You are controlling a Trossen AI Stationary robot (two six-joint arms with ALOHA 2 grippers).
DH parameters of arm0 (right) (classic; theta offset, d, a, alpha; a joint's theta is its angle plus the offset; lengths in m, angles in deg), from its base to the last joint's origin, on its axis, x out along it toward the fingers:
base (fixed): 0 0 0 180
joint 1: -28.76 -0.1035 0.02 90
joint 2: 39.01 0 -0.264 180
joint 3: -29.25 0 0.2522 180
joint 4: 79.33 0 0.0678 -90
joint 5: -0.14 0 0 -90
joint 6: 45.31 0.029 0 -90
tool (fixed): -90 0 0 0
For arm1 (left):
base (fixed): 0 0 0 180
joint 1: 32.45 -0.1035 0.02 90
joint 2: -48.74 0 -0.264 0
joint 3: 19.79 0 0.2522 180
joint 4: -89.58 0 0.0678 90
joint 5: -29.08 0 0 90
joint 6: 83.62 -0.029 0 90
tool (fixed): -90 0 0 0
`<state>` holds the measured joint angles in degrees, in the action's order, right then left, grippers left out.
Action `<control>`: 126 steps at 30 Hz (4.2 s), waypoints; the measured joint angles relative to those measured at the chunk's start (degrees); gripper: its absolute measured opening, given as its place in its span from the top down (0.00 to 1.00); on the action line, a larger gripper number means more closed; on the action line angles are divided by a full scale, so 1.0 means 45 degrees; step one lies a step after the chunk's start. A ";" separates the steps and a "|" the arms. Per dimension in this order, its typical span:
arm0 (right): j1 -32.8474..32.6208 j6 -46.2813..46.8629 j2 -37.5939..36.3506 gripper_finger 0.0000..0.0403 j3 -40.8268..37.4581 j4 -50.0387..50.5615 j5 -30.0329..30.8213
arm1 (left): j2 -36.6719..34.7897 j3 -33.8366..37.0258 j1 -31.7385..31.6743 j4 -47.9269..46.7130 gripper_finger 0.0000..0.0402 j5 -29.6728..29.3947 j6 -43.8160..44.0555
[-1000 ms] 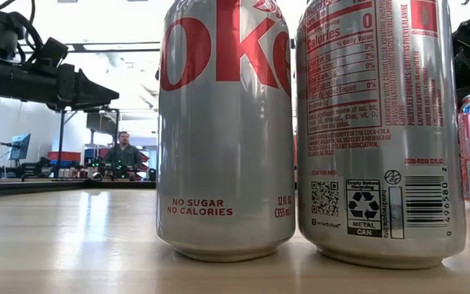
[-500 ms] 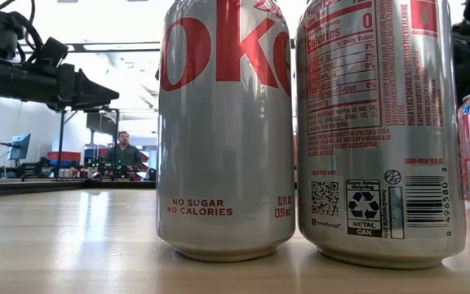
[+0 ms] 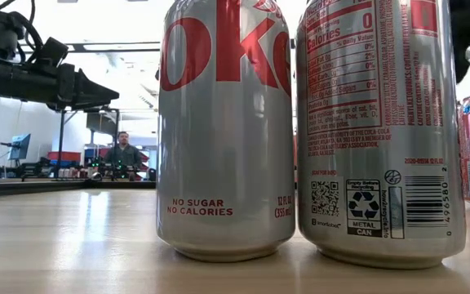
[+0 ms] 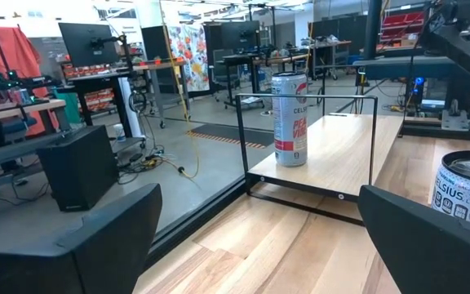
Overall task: Place canned beverage on shelf
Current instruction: Put the top red soda can on the shelf
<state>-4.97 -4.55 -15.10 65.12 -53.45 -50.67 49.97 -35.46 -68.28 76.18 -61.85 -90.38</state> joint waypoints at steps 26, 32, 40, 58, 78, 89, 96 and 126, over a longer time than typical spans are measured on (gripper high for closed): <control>0.0485 0.9152 0.3311 0.93 0.5342 1.1181 -0.5399 | 0.0004 0.0000 0.0000 0.0000 0.01 0.0005 0.0000; 0.0485 1.0280 0.4564 0.93 0.5680 1.1212 -0.5910 | 0.0004 0.0000 0.0000 0.0000 0.01 0.0005 -0.0005; 0.0485 1.1573 0.5968 0.93 0.6181 1.1306 -0.4744 | 0.0004 0.0000 0.0000 -0.0002 0.01 0.0005 -0.0002; 0.0481 1.3316 0.7322 0.93 0.7075 1.2211 -0.4938 | 0.0004 0.0005 0.0005 -0.0005 0.01 0.0005 -0.0004; 0.0481 1.4178 0.7364 0.93 0.7075 1.2526 -0.5932 | 0.0004 0.0005 0.0005 -0.0005 0.01 0.0005 -0.0002; 0.0481 1.3271 0.7284 0.84 0.7070 1.2432 -0.6116 | 0.0004 0.0005 0.0005 -0.0005 0.01 0.0005 0.0000; 0.0471 1.2267 0.7288 0.67 0.7070 1.2138 -0.6356 | 0.0004 0.0005 0.0005 -0.0005 0.01 0.0005 0.0000; 0.0476 1.1146 0.7307 0.08 0.7056 1.2250 -0.7034 | 0.0004 0.0005 0.0005 -0.0005 0.01 0.0003 -0.0003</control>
<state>-2.83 45.60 17.78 96.87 1.68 -82.33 49.99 -35.44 -68.26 76.15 -61.84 -90.39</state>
